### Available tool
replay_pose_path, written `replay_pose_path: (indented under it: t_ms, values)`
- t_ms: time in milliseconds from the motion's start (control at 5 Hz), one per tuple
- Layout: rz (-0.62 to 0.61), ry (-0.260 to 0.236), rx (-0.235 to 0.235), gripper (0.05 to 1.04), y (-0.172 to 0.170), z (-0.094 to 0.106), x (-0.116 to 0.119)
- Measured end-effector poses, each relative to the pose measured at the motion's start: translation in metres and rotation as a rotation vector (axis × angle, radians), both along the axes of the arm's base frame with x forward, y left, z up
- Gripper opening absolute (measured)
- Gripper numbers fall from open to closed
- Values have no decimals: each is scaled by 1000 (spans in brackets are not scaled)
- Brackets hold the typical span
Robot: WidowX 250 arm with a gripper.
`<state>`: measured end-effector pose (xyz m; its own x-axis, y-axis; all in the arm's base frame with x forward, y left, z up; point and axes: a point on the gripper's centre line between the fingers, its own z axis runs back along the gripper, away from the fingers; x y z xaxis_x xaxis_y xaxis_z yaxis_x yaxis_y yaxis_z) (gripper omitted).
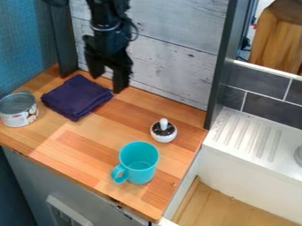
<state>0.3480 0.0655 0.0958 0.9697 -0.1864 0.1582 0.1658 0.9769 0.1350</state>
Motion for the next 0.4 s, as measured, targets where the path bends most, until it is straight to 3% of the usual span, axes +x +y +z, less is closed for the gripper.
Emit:
replay_pose_path:
  t_ms: [400]
  values:
    - [-98, 119, -81, 1001, -72, -3, -14]
